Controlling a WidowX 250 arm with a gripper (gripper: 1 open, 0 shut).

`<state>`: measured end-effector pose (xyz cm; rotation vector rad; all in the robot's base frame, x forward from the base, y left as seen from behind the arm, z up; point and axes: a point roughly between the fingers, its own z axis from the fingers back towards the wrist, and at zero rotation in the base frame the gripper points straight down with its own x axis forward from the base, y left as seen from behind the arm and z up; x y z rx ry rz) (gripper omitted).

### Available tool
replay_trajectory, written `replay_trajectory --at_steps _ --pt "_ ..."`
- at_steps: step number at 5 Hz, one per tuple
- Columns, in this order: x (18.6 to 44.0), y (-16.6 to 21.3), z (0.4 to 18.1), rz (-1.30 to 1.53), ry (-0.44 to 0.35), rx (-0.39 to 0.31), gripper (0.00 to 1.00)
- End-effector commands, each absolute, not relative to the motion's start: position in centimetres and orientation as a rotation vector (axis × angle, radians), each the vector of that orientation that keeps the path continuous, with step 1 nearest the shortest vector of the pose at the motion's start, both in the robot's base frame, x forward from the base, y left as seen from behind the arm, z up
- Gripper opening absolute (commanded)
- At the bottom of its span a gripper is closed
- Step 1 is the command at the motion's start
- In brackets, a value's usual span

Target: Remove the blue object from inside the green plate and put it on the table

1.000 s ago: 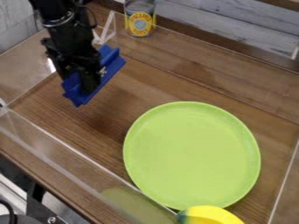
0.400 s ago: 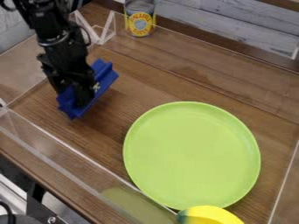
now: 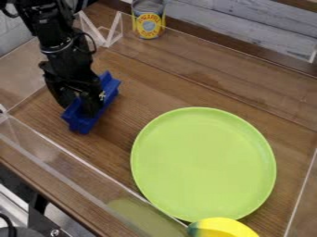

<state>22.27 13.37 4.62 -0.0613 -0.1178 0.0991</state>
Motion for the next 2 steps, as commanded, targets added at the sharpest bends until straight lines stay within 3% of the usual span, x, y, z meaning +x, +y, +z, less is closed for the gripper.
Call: replay_trajectory --at_steps 1,2 --pt "22.75 13.3 4.97 0.11 -0.138 -0.056 1.0" --pt "22.91 12.93 4.8 0.118 -0.135 -0.065 1.0"
